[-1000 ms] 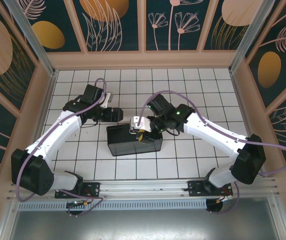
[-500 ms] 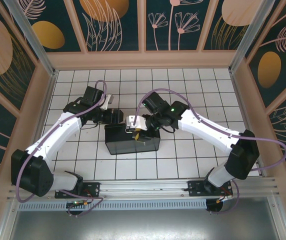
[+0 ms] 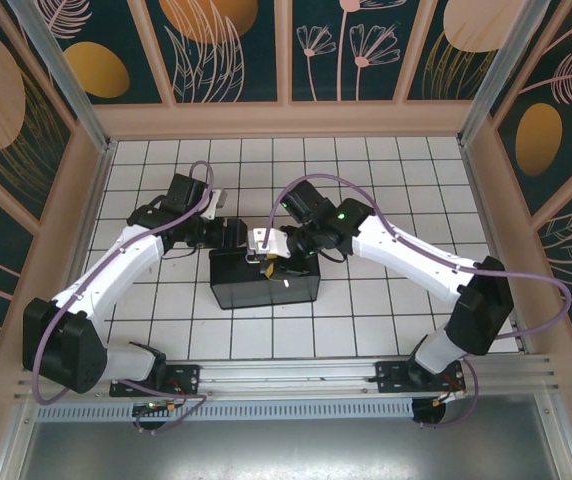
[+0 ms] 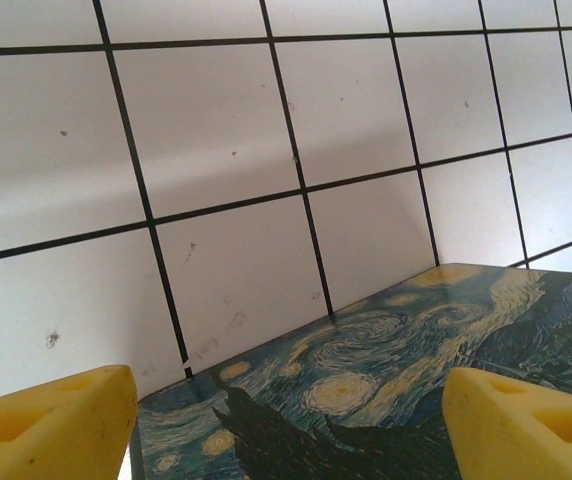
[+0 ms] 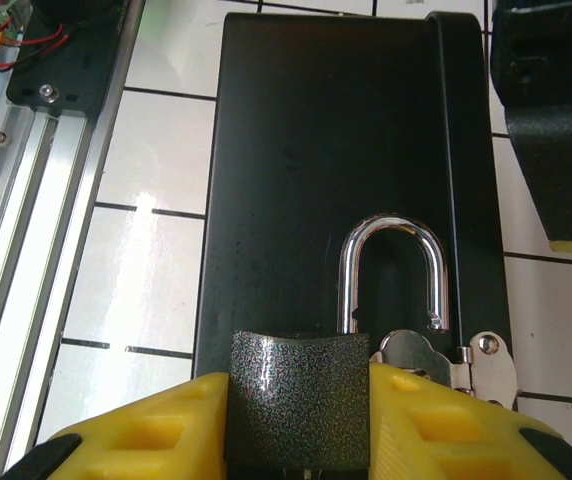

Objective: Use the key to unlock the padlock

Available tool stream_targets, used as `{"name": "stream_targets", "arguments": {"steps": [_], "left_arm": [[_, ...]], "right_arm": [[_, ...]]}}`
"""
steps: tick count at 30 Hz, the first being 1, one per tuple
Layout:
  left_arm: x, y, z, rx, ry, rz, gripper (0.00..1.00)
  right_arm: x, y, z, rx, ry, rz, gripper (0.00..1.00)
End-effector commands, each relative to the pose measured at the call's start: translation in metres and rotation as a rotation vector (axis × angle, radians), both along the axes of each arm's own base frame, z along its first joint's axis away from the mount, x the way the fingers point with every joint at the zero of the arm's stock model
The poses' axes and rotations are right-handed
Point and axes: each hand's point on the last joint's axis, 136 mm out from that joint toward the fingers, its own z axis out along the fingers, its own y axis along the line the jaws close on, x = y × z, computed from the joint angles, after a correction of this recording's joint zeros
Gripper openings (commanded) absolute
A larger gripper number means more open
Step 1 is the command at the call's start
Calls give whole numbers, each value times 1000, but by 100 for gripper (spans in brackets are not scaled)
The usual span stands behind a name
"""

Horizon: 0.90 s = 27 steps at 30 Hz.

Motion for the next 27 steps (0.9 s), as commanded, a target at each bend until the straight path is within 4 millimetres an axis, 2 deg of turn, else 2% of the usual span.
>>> {"name": "stream_targets", "arguments": {"steps": [1,4,7,9,12,14,16,18,21,27], "left_arm": [[16,3,20,-13,-66,32,82],[30,1,38,-21,-109,35,84],[45,2,55,-19,-155,52,86],[55,4,63,-8,-180,67,86],[64,7,68,-2,-200,83,86],[70,10,71,16,-216,98,86],[75,11,74,25,-228,107,86],[78,10,79,19,-234,107,85],[77,11,80,26,-238,110,85],[70,13,76,39,-231,97,85]], "right_arm": [[-2,-9,41,104,-30,-41,35],[9,-31,47,115,-31,-133,35],[29,-60,50,138,-40,-278,35],[51,-86,48,154,-53,-444,36],[92,-142,28,170,-20,-812,39],[116,-184,-2,160,43,-1074,36],[122,-209,-36,143,115,-1249,36],[120,-215,-66,142,209,-1341,36],[121,-220,-100,132,268,-1416,36],[136,-226,-137,78,289,-1458,38]]}}
